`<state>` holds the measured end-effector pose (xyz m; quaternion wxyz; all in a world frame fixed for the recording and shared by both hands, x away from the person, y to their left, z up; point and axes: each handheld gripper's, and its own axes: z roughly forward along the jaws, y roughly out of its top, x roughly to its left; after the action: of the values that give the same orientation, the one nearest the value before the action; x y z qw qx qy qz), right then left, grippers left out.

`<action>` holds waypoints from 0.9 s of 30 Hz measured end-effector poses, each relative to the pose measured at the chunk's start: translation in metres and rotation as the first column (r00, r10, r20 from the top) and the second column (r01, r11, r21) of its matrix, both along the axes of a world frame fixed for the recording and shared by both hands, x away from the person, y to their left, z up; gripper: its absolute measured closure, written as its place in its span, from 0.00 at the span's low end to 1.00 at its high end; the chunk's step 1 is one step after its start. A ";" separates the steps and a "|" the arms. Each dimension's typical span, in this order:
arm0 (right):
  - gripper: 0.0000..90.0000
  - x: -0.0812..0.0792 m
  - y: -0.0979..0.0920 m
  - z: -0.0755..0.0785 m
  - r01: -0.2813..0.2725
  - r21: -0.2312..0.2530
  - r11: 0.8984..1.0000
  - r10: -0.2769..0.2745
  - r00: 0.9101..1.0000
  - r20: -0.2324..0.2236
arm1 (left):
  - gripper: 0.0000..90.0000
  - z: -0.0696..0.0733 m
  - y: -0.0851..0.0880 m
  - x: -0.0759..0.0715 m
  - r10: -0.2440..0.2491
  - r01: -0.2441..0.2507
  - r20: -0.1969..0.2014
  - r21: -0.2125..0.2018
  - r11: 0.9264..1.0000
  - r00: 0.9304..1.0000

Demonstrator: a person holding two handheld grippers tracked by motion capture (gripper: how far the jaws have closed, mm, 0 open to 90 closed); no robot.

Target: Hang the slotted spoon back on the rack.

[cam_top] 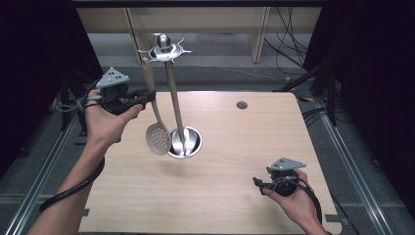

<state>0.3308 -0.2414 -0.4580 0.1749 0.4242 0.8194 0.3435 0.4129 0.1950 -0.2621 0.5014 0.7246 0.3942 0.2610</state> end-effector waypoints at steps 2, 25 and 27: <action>0.40 -0.001 0.000 0.000 0.004 0.002 1.000 -0.004 1.000 -0.008 | 0.80 0.000 0.000 0.001 0.000 0.000 -0.001 -0.003 1.000 1.000; 0.40 0.001 -0.001 -0.001 -0.017 -0.019 1.000 0.017 1.000 0.019 | 0.80 -0.005 -0.005 0.004 0.006 -0.006 -0.003 0.001 1.000 1.000; 0.40 0.002 -0.001 -0.002 -0.022 -0.017 1.000 0.023 0.999 0.022 | 0.80 -0.007 -0.004 0.004 0.006 -0.006 -0.002 -0.004 1.000 1.000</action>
<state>0.3327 -0.2426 -0.4597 0.1838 0.4095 0.8251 0.3432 0.4170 0.1908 -0.2691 0.5018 0.7225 0.3976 0.2611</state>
